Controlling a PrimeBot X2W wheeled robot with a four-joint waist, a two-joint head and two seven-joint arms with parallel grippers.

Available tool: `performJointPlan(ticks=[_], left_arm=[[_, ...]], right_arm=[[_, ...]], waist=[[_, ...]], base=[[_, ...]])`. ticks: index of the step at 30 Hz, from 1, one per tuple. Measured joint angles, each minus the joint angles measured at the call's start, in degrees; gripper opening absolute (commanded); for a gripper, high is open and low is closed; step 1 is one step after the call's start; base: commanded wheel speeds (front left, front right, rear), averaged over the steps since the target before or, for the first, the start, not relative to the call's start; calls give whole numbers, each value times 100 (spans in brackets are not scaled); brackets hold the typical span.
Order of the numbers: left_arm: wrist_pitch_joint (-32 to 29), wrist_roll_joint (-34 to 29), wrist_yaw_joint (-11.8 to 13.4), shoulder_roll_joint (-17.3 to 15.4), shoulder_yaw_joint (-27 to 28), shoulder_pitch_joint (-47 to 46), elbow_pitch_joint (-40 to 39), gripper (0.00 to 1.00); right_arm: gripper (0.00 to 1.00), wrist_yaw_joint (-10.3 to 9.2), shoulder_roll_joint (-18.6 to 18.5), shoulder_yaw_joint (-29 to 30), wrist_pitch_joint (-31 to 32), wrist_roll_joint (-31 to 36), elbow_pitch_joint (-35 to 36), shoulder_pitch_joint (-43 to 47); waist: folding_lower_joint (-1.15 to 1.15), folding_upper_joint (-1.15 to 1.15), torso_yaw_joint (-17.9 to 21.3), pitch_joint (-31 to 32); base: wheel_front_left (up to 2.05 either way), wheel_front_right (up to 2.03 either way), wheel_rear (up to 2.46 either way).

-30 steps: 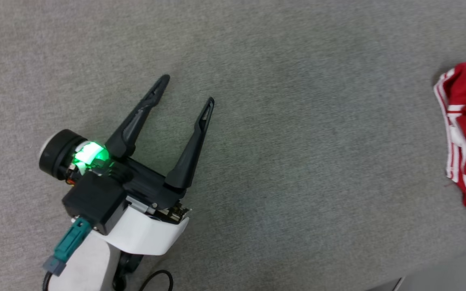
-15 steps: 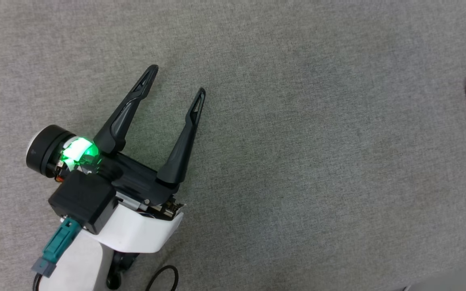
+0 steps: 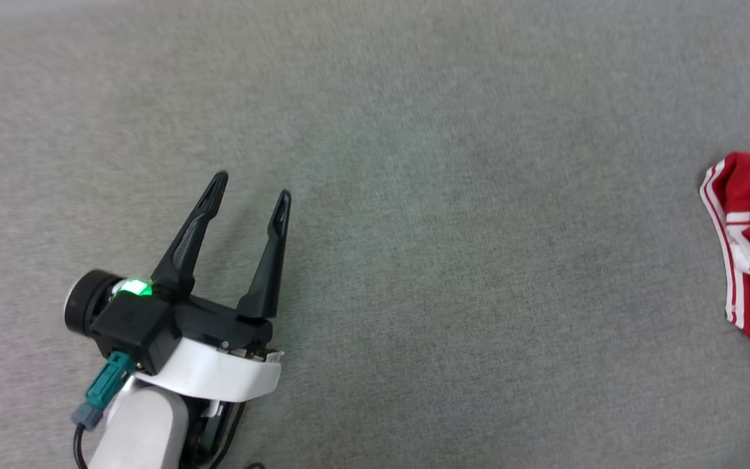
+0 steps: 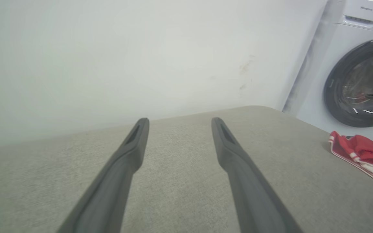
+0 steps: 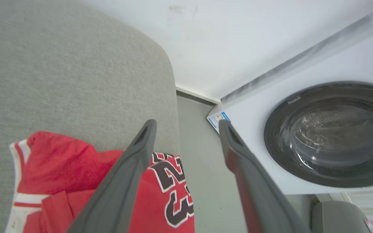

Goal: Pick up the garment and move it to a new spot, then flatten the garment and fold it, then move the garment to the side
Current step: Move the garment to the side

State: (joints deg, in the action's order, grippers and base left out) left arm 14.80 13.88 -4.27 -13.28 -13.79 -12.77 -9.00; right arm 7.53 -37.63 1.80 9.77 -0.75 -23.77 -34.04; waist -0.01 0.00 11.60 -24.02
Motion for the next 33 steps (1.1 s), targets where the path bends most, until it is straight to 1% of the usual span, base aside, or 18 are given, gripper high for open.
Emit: performJointPlan(ticks=[3,11,15,17,23,29,33], left_arm=[[10,52,53,91,136,186,204,100],[12,97,90,320,564,742,382,100],[19,81,73,397,731,1002,482,100],[19,54,43,446,776,1094,547,100],[19,7,-5,583,938,1272,803,100],[19,-32,-80,708,1092,1306,1038,100],[19,-36,-138,790,1174,1339,1167,100]], right_arm=[[100,1,323,-8,56,-100,628,250],[100,-1,1408,166,-108,-527,2092,1168],[100,-1,1879,156,-282,-749,2561,1627],[100,-1,2031,119,-396,-757,2738,1814],[100,-1,2547,110,-838,-810,2920,2422],[100,-1,3030,247,-1363,-953,2515,2776],[100,-1,3138,192,-1601,-982,2195,2933]], waist=[[0,0,-94,318],[-1,0,-444,1101],[-1,0,-633,1391],[-1,0,-730,1506],[-1,0,-989,1744],[-1,0,-1098,1845],[-1,0,-1115,1888]], base=[[0,0,0],[0,0,0],[0,0,0],[0,0,0],[0,0,0],[0,0,0],[0,0,0]])
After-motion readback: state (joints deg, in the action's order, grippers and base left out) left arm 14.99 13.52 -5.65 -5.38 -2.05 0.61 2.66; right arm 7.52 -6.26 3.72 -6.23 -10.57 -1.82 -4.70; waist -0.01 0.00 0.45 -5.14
